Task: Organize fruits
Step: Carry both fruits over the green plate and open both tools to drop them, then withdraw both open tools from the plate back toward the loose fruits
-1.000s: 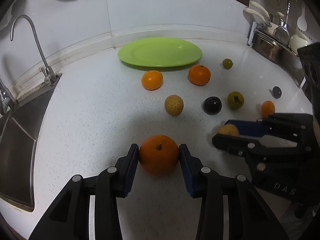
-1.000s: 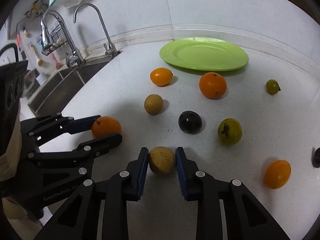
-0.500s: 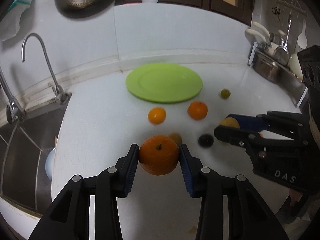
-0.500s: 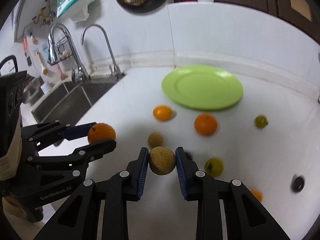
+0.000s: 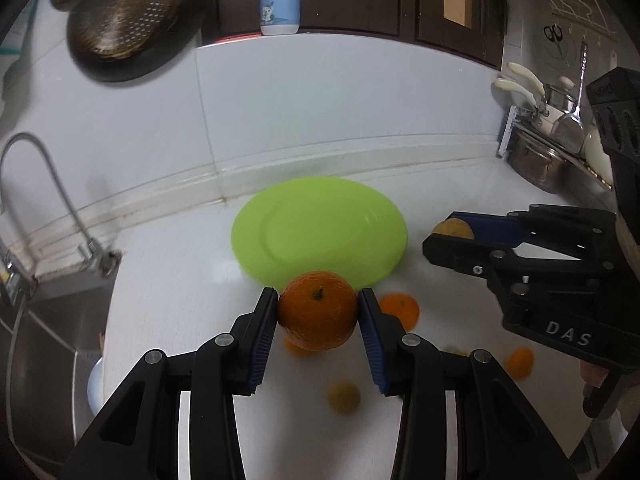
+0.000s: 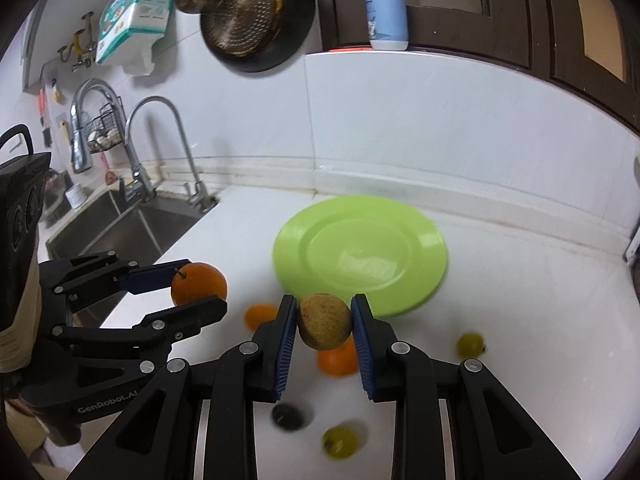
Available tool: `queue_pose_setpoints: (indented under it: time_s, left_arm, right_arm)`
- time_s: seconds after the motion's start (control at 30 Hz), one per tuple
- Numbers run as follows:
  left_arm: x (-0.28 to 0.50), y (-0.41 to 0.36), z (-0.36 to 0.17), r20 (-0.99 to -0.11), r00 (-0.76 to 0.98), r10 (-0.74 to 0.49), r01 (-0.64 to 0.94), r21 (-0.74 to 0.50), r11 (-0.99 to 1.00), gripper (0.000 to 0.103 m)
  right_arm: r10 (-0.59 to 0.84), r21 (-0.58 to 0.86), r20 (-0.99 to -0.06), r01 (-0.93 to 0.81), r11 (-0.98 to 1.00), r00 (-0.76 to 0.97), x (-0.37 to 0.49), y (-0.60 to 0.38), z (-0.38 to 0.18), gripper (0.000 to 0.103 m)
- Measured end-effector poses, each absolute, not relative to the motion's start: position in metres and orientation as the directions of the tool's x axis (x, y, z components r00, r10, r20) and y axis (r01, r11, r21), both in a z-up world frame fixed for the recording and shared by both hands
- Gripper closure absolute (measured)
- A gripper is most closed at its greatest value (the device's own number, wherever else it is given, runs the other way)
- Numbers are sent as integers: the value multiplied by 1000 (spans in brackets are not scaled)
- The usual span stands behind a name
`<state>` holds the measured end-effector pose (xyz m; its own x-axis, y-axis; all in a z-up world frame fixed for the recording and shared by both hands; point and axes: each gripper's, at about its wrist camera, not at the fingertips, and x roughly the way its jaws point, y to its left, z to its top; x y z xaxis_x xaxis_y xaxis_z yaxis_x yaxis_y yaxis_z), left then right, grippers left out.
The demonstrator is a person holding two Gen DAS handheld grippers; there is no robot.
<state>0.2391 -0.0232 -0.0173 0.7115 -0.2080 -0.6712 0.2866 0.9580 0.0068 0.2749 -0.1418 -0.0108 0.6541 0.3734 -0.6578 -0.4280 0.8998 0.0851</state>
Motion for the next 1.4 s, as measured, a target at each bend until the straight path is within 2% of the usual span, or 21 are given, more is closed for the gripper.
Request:
queue_pose_setpoints:
  time_s: [0.4,0.73,0.87,0.97,1.4]
  left_arm:
    - [326,-26,-33,-727,651,-216,289,-25,957,63]
    - [351,-25,-61,-781,593,-198,274,-35,961,62]
    - [352,-24,-63,-789,586,-188,263,-34,964,61]
    - [348,-22,-56,-776,606,-175,249,-24,968,56]
    - [285,-16,-6,-675,720,-163,227,7,974,39]
  right_arm:
    - [343,99,-733,-407,908,587,365,-142,-35,74]
    - [314,103,-793,-393,914,522,395,-137,-69,74]
    - [311,95,-791,-396,913,527,397,-135,-71,73]
    - [296,73,-774,-385,920,560,396,-133,-68,63]
    - [255,45,-676,-307,951,691,336,-152,-27,63]
